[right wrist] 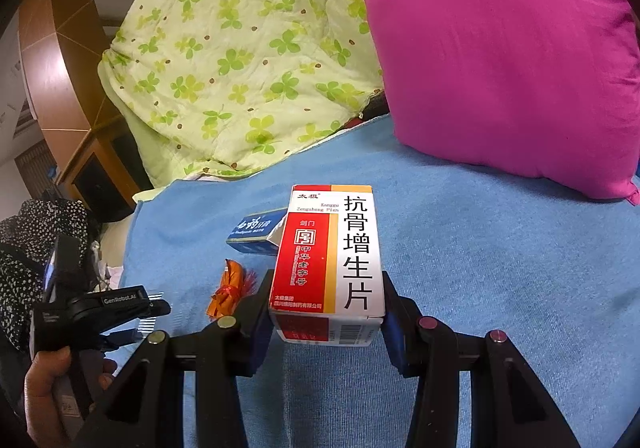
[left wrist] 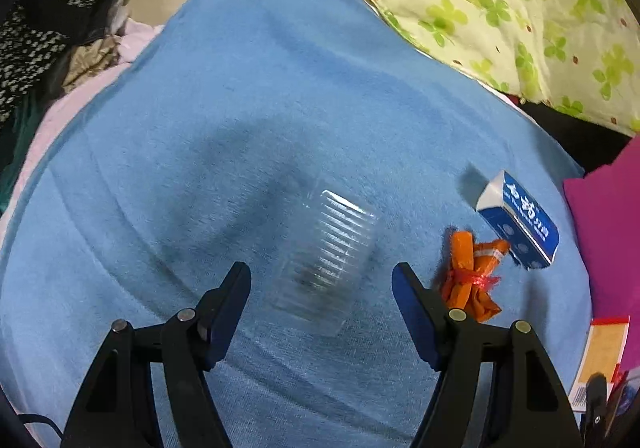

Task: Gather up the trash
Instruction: 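Grasp the red-white medicine box with the right tool while the left tool grasps the clear plastic tray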

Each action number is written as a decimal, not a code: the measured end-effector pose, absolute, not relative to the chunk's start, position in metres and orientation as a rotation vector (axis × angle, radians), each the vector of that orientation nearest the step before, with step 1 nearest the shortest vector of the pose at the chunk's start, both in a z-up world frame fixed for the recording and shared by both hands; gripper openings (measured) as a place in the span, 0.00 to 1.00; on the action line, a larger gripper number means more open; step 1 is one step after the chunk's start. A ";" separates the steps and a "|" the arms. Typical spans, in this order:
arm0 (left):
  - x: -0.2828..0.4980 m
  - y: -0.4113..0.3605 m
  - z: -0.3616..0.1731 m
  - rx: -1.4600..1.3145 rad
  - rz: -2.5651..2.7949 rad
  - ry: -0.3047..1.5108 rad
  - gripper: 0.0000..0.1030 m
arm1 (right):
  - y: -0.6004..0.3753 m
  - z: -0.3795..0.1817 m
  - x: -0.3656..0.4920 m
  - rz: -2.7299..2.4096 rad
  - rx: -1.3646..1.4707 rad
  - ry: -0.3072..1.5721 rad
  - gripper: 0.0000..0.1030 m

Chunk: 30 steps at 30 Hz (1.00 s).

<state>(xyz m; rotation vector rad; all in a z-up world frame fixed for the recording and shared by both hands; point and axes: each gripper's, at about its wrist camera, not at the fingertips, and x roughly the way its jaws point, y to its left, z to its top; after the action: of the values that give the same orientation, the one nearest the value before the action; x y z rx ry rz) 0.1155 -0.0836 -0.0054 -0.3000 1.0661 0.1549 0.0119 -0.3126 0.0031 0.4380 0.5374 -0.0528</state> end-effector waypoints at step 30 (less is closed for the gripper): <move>0.073 -0.081 0.003 0.126 0.053 0.934 0.48 | -0.299 0.006 0.011 -0.045 0.374 0.544 0.48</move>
<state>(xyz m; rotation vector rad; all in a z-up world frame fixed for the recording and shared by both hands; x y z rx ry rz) 0.0729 -0.0809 0.0030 0.1264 0.9342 0.0528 0.0111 -0.2992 0.0059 0.3743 0.5444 -0.0450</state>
